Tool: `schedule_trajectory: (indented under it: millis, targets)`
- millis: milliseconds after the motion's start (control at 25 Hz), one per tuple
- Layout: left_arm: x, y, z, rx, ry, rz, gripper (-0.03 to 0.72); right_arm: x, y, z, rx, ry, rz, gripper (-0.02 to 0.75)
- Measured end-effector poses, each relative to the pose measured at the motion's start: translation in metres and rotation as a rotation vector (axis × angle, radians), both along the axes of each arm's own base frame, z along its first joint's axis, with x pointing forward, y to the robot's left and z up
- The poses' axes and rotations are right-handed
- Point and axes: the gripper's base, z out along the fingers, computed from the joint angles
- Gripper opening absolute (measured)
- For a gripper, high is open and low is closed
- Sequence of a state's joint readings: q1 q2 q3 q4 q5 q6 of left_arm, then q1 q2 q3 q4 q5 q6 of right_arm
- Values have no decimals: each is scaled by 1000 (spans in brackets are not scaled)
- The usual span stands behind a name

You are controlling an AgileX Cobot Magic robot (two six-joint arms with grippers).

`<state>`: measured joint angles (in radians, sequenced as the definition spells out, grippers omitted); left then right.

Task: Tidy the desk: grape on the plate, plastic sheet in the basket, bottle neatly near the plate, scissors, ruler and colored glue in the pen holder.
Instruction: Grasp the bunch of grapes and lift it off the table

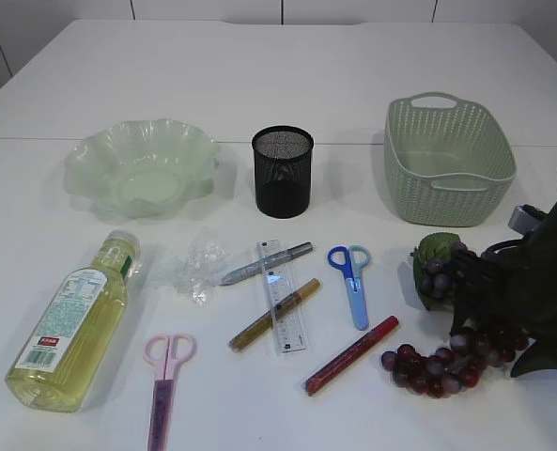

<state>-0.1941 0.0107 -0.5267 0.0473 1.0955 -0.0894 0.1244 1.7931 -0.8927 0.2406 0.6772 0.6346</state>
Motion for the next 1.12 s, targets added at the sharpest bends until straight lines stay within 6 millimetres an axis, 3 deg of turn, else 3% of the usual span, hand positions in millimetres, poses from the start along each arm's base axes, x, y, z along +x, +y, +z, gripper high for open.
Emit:
schedule_trajectory:
  millis: [720, 1120]
  targets:
    - [0, 0, 0, 0, 0, 0, 435, 3, 0, 0, -5, -34, -4, 564]
    - [0, 0, 0, 0, 0, 0, 435, 3, -1, 0, -9, -37, 9, 262]
